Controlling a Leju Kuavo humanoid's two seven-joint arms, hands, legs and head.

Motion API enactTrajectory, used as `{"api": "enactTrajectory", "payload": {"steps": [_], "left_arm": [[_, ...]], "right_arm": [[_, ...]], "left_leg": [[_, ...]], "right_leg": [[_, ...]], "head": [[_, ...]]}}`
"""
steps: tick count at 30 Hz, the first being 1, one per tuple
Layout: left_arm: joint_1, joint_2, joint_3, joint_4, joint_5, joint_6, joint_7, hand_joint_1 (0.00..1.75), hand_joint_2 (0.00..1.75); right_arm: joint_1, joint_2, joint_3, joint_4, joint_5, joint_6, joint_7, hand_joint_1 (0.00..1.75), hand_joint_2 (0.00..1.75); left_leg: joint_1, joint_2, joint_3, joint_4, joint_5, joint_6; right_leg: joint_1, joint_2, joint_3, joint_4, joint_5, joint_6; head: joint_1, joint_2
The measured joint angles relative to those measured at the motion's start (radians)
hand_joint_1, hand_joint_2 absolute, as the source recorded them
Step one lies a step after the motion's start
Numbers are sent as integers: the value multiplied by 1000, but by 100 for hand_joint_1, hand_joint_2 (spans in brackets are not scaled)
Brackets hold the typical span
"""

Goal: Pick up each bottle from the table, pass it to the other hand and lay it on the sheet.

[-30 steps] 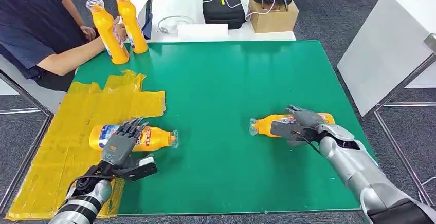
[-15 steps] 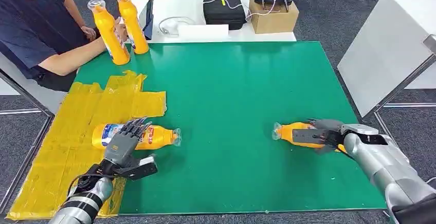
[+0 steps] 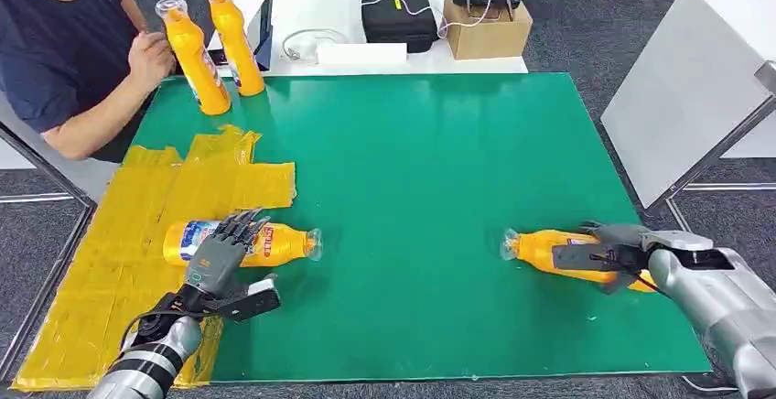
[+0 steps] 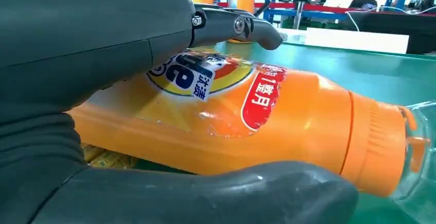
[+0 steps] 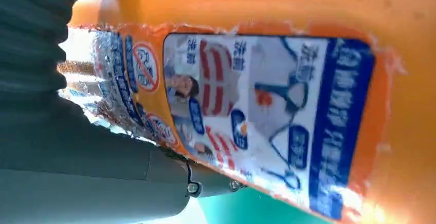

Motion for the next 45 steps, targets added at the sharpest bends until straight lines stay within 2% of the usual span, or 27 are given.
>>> {"api": "enactTrajectory", "payload": {"steps": [9, 10, 11, 14, 18, 27, 32, 34, 36, 37, 39, 41, 43, 45], "left_arm": [[0, -1, 0, 0, 0, 5, 3, 0, 0], [-1, -2, 0, 0, 0, 5, 3, 0, 0], [-2, -3, 0, 0, 0, 5, 3, 0, 0], [-8, -5, 0, 4, 0, 5, 0, 0, 0], [-14, -13, 1, 10, 50, -11, -40, 0, 0], [-14, -25, 8, 7, 138, -61, -99, 0, 0], [4, -29, 24, -50, 312, -171, -134, 0, 0], [20, -29, 26, -93, 413, -222, -134, 0, 0], [44, -34, 30, -147, 550, -312, -134, 0, 0], [60, -39, 42, -190, 651, -398, -131, 0, 0], [98, -72, 89, -289, 835, -586, -97, 0, 0], [143, -108, 130, -412, 914, -680, -39, 0, 0], [173, -135, 152, -509, 931, -700, -6, 0, 0], [196, -151, 166, -562, 934, -706, 3, 0, 0]], "right_arm": [[34, -75, 38, -90, -13, 40, 21, 0, 175], [41, -94, 45, -111, -22, 59, 27, 26, 175], [49, -112, 51, -133, -31, 71, 28, 175, 175], [68, -164, 66, -192, -41, 98, 32, 175, 175], [83, -192, 85, -229, -58, 86, 35, 175, 175], [85, -189, 99, -229, -64, 49, 38, 175, 175], [86, -173, 101, -219, -58, 15, 37, 175, 175], [83, -149, 100, -200, -56, -12, 37, 175, 175], [73, -90, 97, -160, -56, -68, 37, 175, 175], [67, -33, 92, -129, -65, -117, 36, 175, 175], [59, 103, 50, -63, -117, -292, 15, 175, 175], [73, 259, 3, -45, -167, -421, -2, 175, 175], [86, 371, -33, -47, -174, -449, 33, 175, 175], [99, 439, -53, -58, -174, -446, 42, 175, 175]], "left_leg": [[0, 0, 0, 0, 0, 0], [0, 0, 0, 0, 0, 0], [0, 0, -1, 0, 0, 0], [0, 0, -2, 0, 0, 0], [0, 1, -1, 0, 0, 0], [1, 1, 3, 0, 0, 0], [1, 2, 3, 0, -1, 0], [1, 7, 4, 0, -1, 0], [3, 15, 4, -1, -4, -3], [5, 20, 5, -1, -5, -5], [10, 38, 9, -1, -7, -8], [10, 49, 9, -1, -7, -10], [11, 48, 7, -1, -4, -9], [12, 28, 3, -2, 2, -12]], "right_leg": [[0, 0, -1, 0, 0, 0], [0, 0, -1, 0, 0, 0], [0, 0, -1, 0, 0, 0], [0, 0, -2, 0, 0, 0], [0, 0, -2, 0, 0, 0], [1, 1, 3, 0, 0, 0], [1, 2, 3, 0, 0, 0], [1, 6, 3, 0, 0, 0], [4, 13, 4, 0, 1, -1], [5, 19, 3, 0, 2, -2], [8, 37, 1, 0, 7, -6], [9, 48, -7, 0, 10, -8], [9, 47, -12, 0, 10, -8], [11, 31, -12, 0, 9, -8]], "head": [[0, 0], [0, 0], [0, 0], [0, 0], [0, 0], [0, 0], [0, 0], [0, 0], [1, 0], [1, 0], [2, 0], [0, 0], [-1, 0], [-1, 0]]}}
